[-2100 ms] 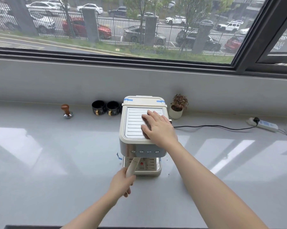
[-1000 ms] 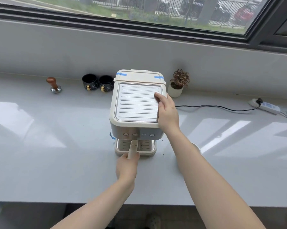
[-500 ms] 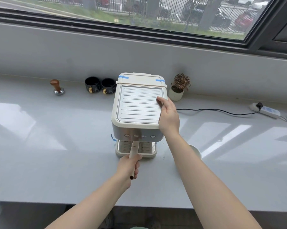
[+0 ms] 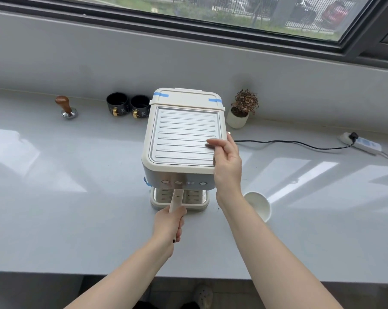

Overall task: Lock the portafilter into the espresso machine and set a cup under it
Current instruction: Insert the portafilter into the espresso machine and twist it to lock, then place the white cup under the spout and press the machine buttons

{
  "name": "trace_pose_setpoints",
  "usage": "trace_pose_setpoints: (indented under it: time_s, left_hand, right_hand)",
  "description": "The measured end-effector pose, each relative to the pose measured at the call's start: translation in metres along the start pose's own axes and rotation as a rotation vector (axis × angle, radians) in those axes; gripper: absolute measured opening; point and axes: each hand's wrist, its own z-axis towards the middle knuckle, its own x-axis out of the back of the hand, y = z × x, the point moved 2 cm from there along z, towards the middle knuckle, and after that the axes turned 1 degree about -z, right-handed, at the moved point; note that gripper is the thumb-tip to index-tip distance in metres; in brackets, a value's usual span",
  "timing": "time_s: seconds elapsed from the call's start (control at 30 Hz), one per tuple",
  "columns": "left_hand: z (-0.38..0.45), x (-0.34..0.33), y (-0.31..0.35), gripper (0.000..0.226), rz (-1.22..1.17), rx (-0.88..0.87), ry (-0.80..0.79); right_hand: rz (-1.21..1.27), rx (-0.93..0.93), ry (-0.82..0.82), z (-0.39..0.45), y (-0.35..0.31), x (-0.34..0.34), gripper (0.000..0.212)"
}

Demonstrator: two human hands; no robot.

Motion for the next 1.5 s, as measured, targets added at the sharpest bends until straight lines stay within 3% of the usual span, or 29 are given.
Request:
trace_pose_setpoints:
  time_s: [0.17, 0.27, 0.43, 0.6, 0.77, 0.9, 0.97, 1.13, 1.27, 1.33, 1.43, 1.5]
  left_hand:
    - [-0.003, -0.014, -0.008, 0.016, 0.088, -0.017, 0.220]
    - [-0.007, -0.021, -0.011, 0.018, 0.089, -0.032, 0.265]
    - [-0.007, -0.018, -0.007, 0.020, 0.158, -0.091, 0.229]
    - [-0.012, -0.012, -0.003, 0.019, 0.199, -0.233, 0.065]
    - [-0.019, -0.001, -0.001, 0.009, 0.265, -0.251, -0.077]
    - [-0.026, 0.016, 0.008, 0.024, 0.226, -0.225, -0.045]
    - [-0.027, 0.029, 0.022, 0.010, 0.164, -0.321, 0.043]
    - [-0.028, 0.059, 0.079, 0.014, 0.059, -0.649, 0.316]
    - [-0.040, 0.053, 0.122, 0.036, 0.305, -1.017, 0.355]
    - [-0.041, 0.044, 0.133, 0.036, 0.489, -1.162, 0.329]
    - [-0.033, 0.033, 0.136, 0.033, 0.743, -1.264, 0.318]
    - [-0.029, 0.032, 0.134, 0.036, 0.768, -1.275, 0.351]
  right_hand:
    - [0.098, -0.018, 0.014, -0.001, 0.007, 0.000, 0.034]
    - [0.103, 0.006, 0.039, 0.000, 0.009, -0.002, 0.031]
    - [0.049, 0.035, 0.081, -0.001, 0.009, -0.004, 0.031]
    - [0.017, 0.060, 0.067, -0.002, 0.007, -0.003, 0.034]
    - [-0.030, 0.094, 0.054, -0.004, 0.004, 0.001, 0.035]
    - [-0.087, 0.105, 0.042, -0.004, 0.002, 0.005, 0.034]
    - [-0.118, 0.109, 0.031, -0.006, 0.002, 0.007, 0.035]
    - [-0.238, 0.167, 0.006, -0.019, 0.005, 0.015, 0.036]
    - [-0.296, 0.252, -0.062, -0.031, 0.012, 0.028, 0.034]
    - [-0.369, 0.283, -0.059, -0.034, 0.014, 0.036, 0.032]
    - [-0.511, 0.349, -0.054, -0.035, 0.015, 0.049, 0.030]
    - [-0.647, 0.365, 0.004, -0.034, 0.024, 0.064, 0.035]
